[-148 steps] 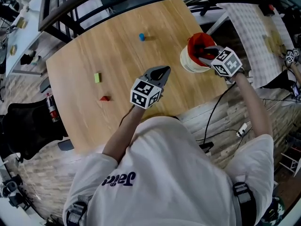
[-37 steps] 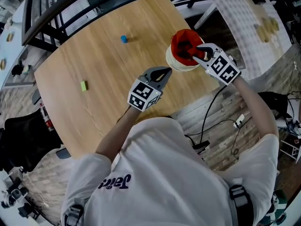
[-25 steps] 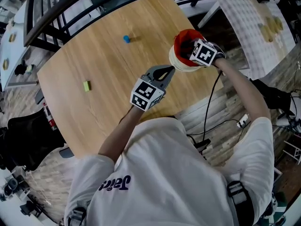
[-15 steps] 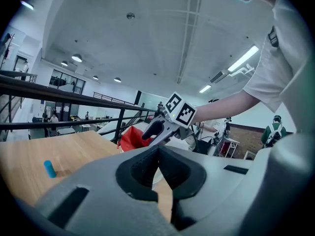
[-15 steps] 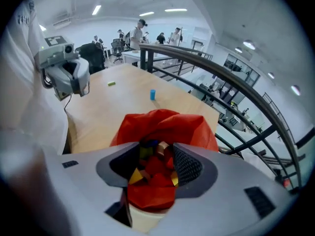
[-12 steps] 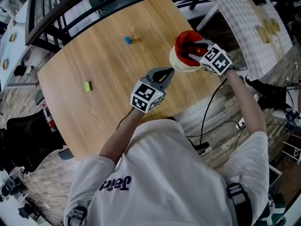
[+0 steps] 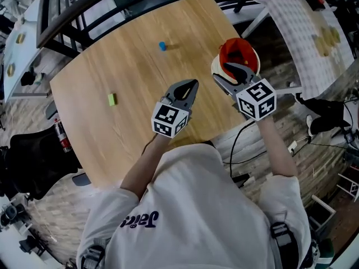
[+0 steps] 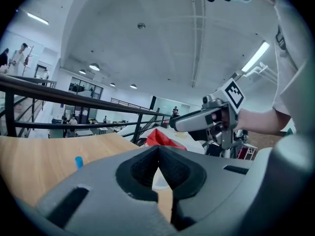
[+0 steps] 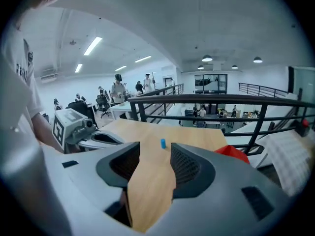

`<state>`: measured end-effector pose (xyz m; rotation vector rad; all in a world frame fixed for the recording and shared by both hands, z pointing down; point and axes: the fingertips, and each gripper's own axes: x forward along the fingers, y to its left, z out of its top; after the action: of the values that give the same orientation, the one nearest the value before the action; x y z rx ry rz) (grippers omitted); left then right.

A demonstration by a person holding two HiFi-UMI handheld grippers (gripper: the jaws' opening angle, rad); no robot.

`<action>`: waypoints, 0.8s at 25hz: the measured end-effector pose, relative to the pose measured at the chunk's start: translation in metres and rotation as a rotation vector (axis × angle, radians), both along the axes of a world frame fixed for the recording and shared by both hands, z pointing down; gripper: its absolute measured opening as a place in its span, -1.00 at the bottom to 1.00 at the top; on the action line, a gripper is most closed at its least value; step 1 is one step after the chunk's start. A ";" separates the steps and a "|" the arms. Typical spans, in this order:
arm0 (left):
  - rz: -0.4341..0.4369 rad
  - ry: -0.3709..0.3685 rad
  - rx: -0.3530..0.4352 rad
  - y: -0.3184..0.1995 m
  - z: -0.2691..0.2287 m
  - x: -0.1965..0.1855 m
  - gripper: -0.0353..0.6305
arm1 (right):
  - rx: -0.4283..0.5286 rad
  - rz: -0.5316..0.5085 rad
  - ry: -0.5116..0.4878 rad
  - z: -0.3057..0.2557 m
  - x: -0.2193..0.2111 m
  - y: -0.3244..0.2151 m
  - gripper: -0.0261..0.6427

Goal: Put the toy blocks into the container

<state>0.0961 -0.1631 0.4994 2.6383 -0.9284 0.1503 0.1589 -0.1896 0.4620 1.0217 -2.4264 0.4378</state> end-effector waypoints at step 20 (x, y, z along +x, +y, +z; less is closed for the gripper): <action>-0.255 -0.060 -0.070 -0.054 0.046 -0.139 -0.88 | -0.017 0.210 0.041 0.192 -0.154 -0.115 -0.31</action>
<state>-0.0429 -0.2174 0.5455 2.4375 -1.2453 0.1962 0.0046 -0.3048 0.6543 1.2713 -2.2854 0.5010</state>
